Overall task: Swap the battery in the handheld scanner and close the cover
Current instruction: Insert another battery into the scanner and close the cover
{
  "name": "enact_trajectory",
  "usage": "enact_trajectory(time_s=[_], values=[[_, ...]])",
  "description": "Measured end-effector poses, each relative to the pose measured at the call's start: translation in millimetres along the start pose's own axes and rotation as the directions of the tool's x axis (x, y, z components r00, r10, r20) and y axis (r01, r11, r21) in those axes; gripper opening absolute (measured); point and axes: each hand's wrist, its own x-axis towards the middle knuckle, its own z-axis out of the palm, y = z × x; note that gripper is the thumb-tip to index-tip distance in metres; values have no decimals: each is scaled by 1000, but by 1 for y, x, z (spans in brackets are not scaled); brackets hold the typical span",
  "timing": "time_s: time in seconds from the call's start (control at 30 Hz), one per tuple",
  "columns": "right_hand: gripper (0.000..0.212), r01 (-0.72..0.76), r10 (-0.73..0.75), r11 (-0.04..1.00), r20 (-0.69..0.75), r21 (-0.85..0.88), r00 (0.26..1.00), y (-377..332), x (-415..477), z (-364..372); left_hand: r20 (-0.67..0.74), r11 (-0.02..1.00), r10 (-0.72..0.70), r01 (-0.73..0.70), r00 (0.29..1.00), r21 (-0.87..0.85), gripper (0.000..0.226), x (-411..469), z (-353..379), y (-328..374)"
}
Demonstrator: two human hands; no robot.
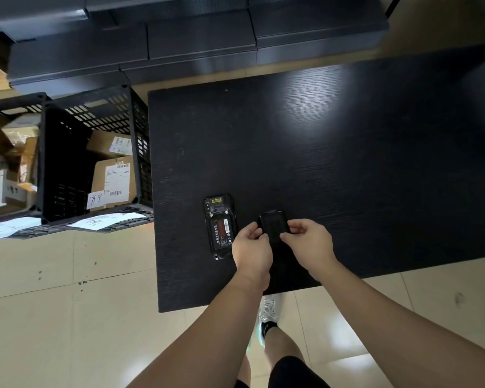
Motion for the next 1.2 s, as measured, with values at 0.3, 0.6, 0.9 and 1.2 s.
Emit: enact_trajectory(time_s=[0.3, 0.6, 0.9, 1.2], values=[[35, 61, -75, 992, 135, 110, 988, -45, -7, 42, -28, 982, 176, -174, 984, 77, 37, 21, -73, 34], [28, 134, -144, 989, 173, 68, 974, -51, -7, 84, 6, 973, 214, -214, 977, 81, 35, 52, -117, 22], [26, 152, -160, 987, 178, 55, 971, -47, -2, 84, 44, 968, 231, -234, 972, 89, 35, 63, -120, 13], [28, 139, -152, 987, 206, 77, 967, -43, -4, 84, 45, 970, 231, -234, 972, 74, 36, 63, -122, 8]])
